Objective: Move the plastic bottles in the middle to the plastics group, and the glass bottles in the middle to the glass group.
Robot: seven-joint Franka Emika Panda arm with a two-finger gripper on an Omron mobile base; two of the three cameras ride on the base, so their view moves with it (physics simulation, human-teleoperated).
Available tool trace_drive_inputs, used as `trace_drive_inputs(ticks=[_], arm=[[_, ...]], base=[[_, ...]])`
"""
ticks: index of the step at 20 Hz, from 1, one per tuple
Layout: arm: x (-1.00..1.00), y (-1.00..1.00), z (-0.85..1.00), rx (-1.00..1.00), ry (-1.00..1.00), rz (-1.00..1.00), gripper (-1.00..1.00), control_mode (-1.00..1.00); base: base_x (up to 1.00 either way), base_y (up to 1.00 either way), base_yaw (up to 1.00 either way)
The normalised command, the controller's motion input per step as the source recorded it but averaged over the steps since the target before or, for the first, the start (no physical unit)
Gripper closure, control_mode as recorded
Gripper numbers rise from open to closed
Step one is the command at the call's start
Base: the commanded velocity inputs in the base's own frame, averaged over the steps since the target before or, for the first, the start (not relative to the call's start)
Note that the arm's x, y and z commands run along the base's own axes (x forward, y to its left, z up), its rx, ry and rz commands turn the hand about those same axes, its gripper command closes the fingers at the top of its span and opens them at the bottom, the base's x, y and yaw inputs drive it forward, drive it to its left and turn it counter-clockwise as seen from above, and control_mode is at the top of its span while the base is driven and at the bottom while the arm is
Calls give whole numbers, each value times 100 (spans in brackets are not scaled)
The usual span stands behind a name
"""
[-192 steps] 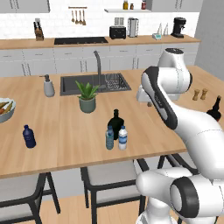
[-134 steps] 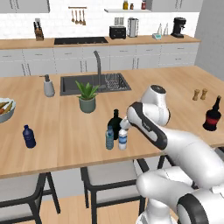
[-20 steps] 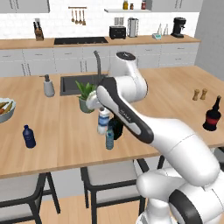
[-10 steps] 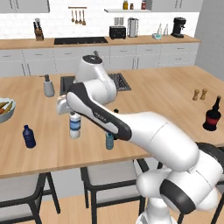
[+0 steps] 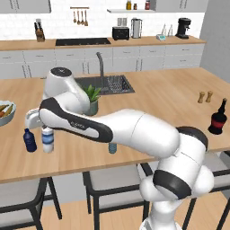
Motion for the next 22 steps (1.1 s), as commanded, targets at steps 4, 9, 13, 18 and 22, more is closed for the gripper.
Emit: trace_drive_inputs(ticks=[4, 9, 13, 18, 22], arm=[[21, 98, -41, 0, 0, 5, 100, -100], [20, 48, -24, -4, -4, 0, 100, -100], [7, 12, -15, -3, -4, 0, 100, -100], [0, 0, -21, 0, 0, 0, 100, -100], [4, 0, -51, -1, 0, 0, 100, -100]], base=[[0, 0, 0], [0, 0, 0], [0, 0, 0], [0, 0, 0], [0, 0, 0]])
